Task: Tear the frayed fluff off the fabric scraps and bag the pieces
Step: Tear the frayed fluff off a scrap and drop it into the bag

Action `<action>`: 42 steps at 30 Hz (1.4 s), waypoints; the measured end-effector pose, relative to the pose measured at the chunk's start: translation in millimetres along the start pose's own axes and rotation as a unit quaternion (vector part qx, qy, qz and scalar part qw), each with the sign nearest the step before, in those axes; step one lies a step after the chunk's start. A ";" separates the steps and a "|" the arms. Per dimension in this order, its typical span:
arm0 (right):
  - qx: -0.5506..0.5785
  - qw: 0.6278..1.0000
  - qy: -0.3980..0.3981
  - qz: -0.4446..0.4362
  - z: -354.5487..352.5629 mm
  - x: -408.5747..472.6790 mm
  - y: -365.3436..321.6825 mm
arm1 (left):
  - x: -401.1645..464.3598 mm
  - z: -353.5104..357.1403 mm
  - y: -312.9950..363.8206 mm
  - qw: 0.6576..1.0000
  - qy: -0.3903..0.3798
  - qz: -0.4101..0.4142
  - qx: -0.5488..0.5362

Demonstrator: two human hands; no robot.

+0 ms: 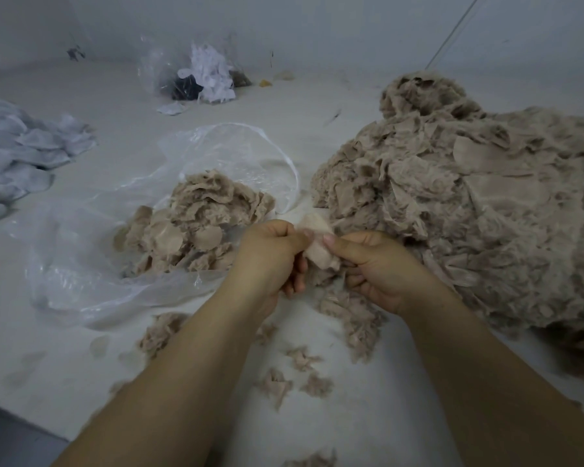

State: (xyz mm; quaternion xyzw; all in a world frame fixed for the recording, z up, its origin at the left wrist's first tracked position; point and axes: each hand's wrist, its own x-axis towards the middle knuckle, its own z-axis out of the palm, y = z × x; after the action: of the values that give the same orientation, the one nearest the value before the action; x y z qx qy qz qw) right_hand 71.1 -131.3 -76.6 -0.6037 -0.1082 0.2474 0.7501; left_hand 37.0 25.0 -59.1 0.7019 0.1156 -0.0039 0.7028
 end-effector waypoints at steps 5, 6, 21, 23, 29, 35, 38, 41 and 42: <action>-0.009 0.998 0.056 0.030 -2.7 5.1 3.4 | 1.7 -3.9 2.0 0.994 0.044 0.001 -0.098; -0.005 0.997 0.062 0.033 -3.8 6.3 4.1 | 1.7 -4.7 1.9 0.994 0.042 -0.003 -0.102; 0.057 0.993 0.098 0.020 -3.7 8.6 6.5 | 6.4 -11.5 11.8 0.990 0.005 -0.016 -0.139; 0.051 0.994 0.095 0.025 -4.8 9.1 6.9 | 14.2 -16.2 16.5 0.969 0.079 0.038 -0.231; 0.052 0.994 0.086 0.038 -5.2 9.6 6.1 | 12.5 -17.6 -2.5 0.993 0.079 0.035 0.078; 0.048 0.995 0.076 0.046 -6.5 9.9 6.4 | 9.4 -9.2 -17.4 0.961 -0.006 0.036 0.274; 0.047 0.995 0.068 0.050 -8.2 10.2 7.1 | 9.6 -5.0 -16.0 0.951 -0.010 0.077 0.299; 0.044 0.997 0.056 0.040 -6.6 7.6 6.2 | 10.8 -2.8 -12.2 0.972 0.017 0.113 0.207; 0.033 0.998 0.052 0.034 -6.0 6.9 6.2 | 10.7 -1.2 -9.9 0.977 0.018 0.120 0.175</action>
State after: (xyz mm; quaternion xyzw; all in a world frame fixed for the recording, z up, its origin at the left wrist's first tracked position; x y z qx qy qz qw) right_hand 78.3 -132.0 -85.0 -0.5938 -0.0402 0.2443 0.7655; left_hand 45.6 27.8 -70.6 0.8225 0.0412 0.0732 0.5625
